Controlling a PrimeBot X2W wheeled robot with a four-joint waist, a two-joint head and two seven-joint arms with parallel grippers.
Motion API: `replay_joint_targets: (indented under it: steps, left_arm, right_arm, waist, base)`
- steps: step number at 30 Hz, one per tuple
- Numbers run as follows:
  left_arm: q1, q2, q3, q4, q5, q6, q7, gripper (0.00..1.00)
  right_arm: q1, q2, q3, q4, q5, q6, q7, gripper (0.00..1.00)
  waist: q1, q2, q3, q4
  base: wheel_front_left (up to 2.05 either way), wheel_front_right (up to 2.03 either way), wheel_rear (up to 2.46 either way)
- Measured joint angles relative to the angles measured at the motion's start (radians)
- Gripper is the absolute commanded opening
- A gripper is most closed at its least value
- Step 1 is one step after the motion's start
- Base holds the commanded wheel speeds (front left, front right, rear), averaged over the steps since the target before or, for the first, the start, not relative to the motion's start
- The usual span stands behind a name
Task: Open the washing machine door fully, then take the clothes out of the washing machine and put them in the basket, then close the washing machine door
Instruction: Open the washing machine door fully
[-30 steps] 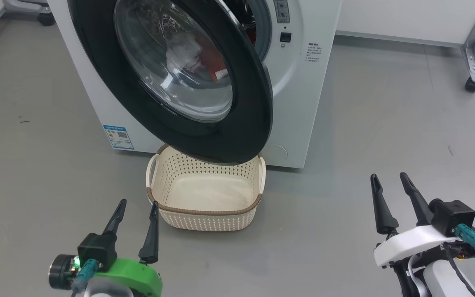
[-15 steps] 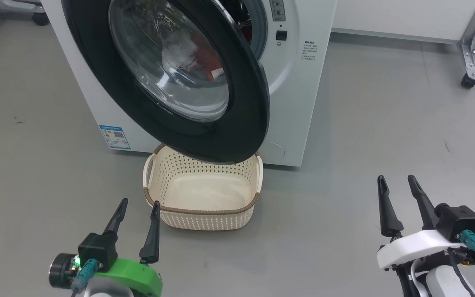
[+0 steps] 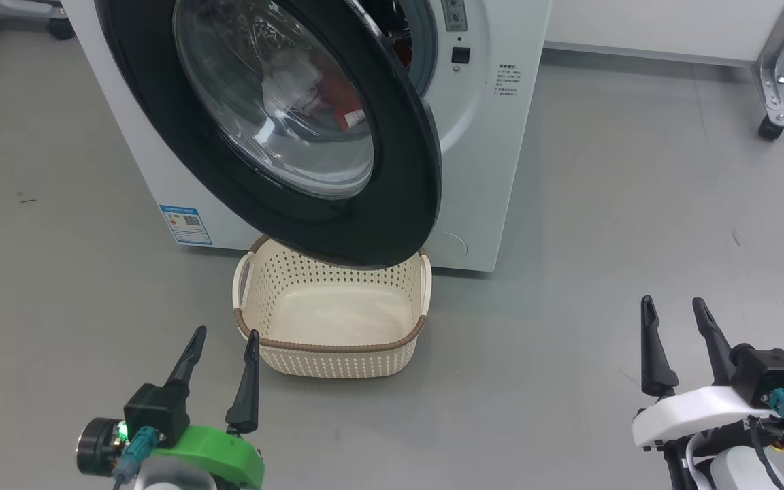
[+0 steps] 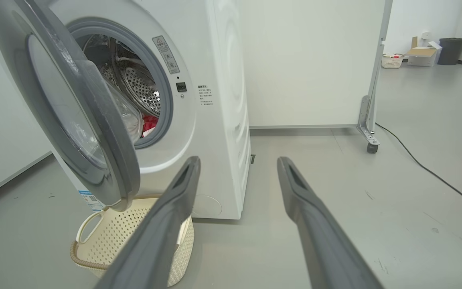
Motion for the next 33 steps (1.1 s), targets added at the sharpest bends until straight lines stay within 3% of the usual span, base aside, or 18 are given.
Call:
replay_joint_targets:
  steps: [21, 22, 24, 33]
  left_arm:
    - [0.000, -0.002, 0.021, -0.002, 0.005, -0.004, 0.000, 1.00]
    - [0.000, -0.002, 0.020, -0.002, 0.005, -0.004, 0.000, 1.00]
    - [0.000, -0.002, 0.020, -0.002, 0.005, -0.009, 0.000, 1.00]
    - [-0.001, -0.002, 0.019, -0.009, 0.006, -0.013, 0.000, 1.00]
  right_arm:
    - [0.019, 0.002, -0.019, -0.028, -0.016, -0.008, 0.000, 0.97]
    - [0.020, 0.002, -0.019, -0.030, -0.016, -0.008, 0.000, 0.59]
    - [0.021, 0.001, -0.021, -0.033, -0.016, -0.008, 0.000, 0.00]
    - [0.019, -0.008, -0.020, -0.050, -0.015, 0.005, 0.000, 0.00]
  waist:
    - [0.0000, 0.0000, 0.012, -0.008]
    - [0.0000, 0.0000, 0.014, -0.007]
    - [0.0000, 0.0000, 0.020, -0.004]
    - [0.0001, 0.0000, 0.057, 0.010]
  base:
    - [0.00, 0.00, 0.00]
    - [0.00, 0.00, 0.00]
    - [0.00, 0.00, 0.00]
    - [0.00, 0.00, 0.00]
